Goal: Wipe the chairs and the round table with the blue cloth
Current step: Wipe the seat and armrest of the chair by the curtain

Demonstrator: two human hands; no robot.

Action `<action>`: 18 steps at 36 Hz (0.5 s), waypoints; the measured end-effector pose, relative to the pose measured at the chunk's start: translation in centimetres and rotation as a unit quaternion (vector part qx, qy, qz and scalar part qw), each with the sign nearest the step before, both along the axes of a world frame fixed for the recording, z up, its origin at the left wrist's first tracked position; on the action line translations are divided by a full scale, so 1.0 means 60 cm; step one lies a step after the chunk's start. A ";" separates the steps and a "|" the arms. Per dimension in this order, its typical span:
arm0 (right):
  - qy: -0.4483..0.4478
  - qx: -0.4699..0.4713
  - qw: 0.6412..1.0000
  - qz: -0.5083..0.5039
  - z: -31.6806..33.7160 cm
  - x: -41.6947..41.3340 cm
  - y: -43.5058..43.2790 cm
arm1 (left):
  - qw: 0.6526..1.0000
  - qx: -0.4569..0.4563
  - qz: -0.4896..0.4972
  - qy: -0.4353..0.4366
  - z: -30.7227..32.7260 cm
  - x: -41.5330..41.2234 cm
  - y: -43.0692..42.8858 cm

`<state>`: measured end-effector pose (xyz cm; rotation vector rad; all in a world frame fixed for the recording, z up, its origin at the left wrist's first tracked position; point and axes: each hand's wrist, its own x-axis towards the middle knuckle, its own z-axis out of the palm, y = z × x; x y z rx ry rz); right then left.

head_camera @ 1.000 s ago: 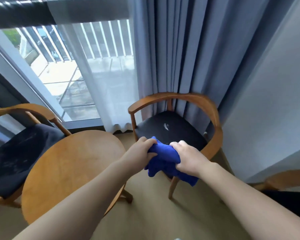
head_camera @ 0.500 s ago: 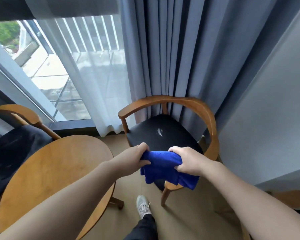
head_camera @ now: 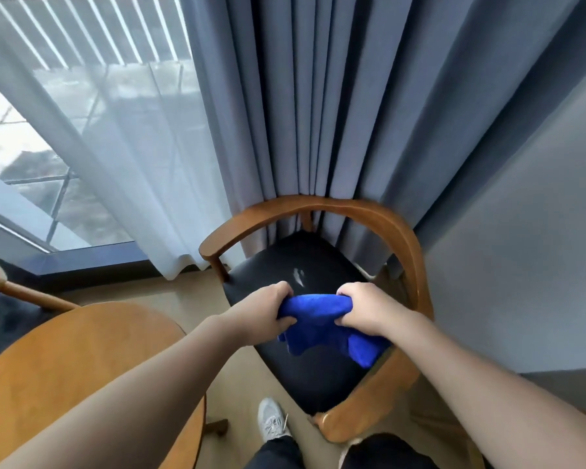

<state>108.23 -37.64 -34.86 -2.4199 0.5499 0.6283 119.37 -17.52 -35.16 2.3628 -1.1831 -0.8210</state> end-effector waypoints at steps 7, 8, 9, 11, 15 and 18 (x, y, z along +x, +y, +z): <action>0.071 0.081 0.994 0.001 -0.031 0.070 -0.055 | 0.997 0.002 0.073 0.015 -0.035 0.034 -0.035; 0.063 0.110 0.992 -0.023 -0.036 0.078 -0.062 | 0.996 0.002 0.089 0.017 -0.037 0.034 -0.040; 0.054 0.141 0.987 -0.049 -0.041 0.087 -0.068 | 0.994 0.001 0.109 0.019 -0.038 0.032 -0.045; 0.031 0.202 0.974 -0.094 -0.050 0.105 -0.075 | 0.987 -0.002 0.159 0.025 -0.040 0.026 -0.055; 0.035 0.309 0.943 -0.118 -0.066 0.139 -0.087 | 0.969 0.000 0.245 0.041 -0.054 0.010 -0.080; 0.083 0.384 0.914 -0.105 -0.089 0.152 -0.112 | 0.960 0.004 0.276 0.046 -0.071 0.006 -0.095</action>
